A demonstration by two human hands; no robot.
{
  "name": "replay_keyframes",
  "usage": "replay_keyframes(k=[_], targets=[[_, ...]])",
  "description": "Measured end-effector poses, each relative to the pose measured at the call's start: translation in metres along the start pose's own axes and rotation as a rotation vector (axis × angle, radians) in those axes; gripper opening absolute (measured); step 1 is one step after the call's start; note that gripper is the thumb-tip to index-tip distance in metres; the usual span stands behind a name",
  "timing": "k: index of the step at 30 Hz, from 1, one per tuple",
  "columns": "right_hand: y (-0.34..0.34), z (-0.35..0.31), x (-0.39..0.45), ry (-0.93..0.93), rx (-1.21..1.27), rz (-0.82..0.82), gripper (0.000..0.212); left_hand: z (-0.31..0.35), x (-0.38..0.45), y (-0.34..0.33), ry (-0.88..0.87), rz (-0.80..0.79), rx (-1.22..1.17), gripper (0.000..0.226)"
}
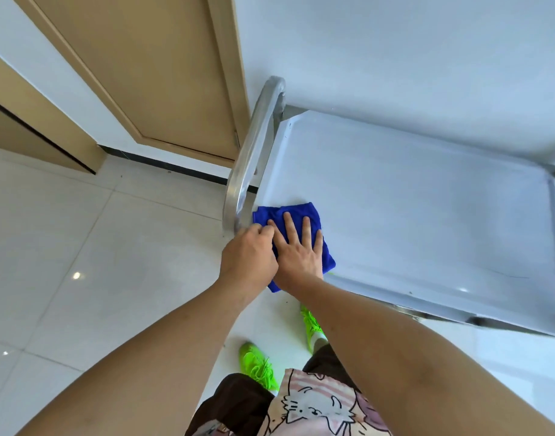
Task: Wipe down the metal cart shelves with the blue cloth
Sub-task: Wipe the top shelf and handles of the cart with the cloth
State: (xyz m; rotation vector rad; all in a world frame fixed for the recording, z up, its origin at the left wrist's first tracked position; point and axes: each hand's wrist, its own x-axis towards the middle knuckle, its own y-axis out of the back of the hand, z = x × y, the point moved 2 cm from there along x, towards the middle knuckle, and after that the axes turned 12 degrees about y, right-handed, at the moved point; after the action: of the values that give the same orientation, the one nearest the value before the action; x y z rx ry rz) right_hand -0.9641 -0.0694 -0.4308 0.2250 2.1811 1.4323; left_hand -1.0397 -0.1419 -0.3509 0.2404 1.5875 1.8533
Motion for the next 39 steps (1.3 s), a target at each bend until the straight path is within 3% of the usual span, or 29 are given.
replay_keyframes(k=[5,10,13,20,30,39], targets=[[0.016,0.022,0.017,-0.031,-0.009,0.01,0.081,0.031,0.02,-0.001,-0.04,-0.002,0.016,0.053],[0.043,0.053,0.064,0.0,-0.009,0.056,0.068,0.053,0.06,0.007,0.014,0.064,-0.03,0.046],[0.059,0.069,0.091,-0.009,0.019,0.081,0.073,0.066,0.077,0.004,0.03,0.076,-0.027,0.046],[0.096,0.109,0.178,0.013,0.032,0.158,0.062,0.1,0.12,-0.009,0.044,0.02,-0.047,0.081],[0.12,0.131,0.22,-0.027,0.095,0.199,0.064,0.102,0.129,-0.021,0.064,0.013,0.051,0.062],[0.115,0.226,0.146,-0.295,0.1,0.233,0.066,0.147,0.122,-0.049,-0.157,-0.075,0.066,0.061]])
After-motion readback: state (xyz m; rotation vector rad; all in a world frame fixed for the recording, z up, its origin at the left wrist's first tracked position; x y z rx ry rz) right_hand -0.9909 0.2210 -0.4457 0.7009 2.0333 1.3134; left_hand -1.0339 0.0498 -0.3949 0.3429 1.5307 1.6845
